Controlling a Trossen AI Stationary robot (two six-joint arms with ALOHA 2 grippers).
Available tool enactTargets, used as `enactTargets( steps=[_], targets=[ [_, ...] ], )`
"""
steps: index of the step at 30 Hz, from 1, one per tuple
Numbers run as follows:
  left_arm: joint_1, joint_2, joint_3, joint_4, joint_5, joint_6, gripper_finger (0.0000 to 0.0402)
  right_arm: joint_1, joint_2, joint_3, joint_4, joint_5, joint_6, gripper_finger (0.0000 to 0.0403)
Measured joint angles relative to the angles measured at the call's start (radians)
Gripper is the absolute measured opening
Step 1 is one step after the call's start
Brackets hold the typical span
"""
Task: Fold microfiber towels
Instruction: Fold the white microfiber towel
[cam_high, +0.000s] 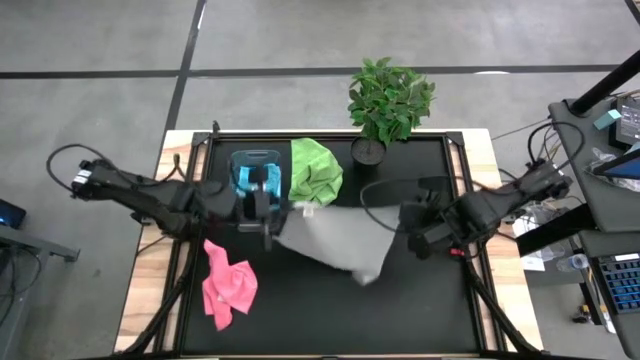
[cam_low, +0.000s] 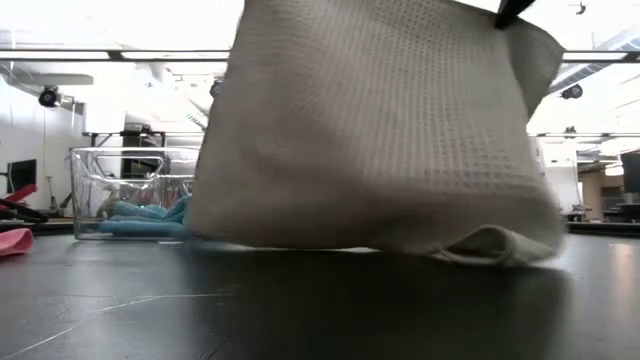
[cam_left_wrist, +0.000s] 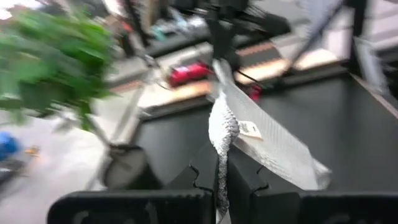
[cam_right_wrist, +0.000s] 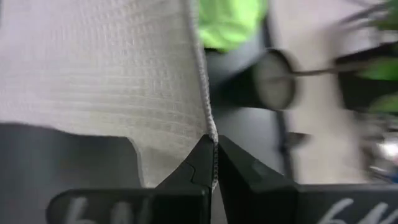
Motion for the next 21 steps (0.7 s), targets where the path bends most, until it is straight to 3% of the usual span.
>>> enactTargets(
  steps=[3, 6, 12, 16, 21],
  targets=[
    [0.088, 0.000, 0.000, 0.060, -0.001, 0.059, 0.0000, -0.013, -0.003, 0.046, -0.074, 0.099, 0.008, 0.0009],
    [0.160, -0.002, 0.000, 0.096, 0.025, 0.108, 0.0000, -0.021, -0.019, 0.075, -0.063, 0.116, -0.047, 0.0008],
    [0.183, -0.010, 0.001, 0.084, 0.216, 0.115, 0.0000, -0.004, -0.024, 0.123, -0.067, 0.124, -0.048, 0.0008],
    [0.139, -0.007, -0.008, 0.065, 0.218, 0.120, 0.0000, 0.007, -0.024, 0.146, -0.068, 0.138, -0.063, 0.0008],
    [0.128, -0.007, 0.019, 0.117, 0.133, 0.139, 0.0000, 0.008, -0.024, 0.211, -0.067, 0.343, -0.101, 0.0008]
  ],
)
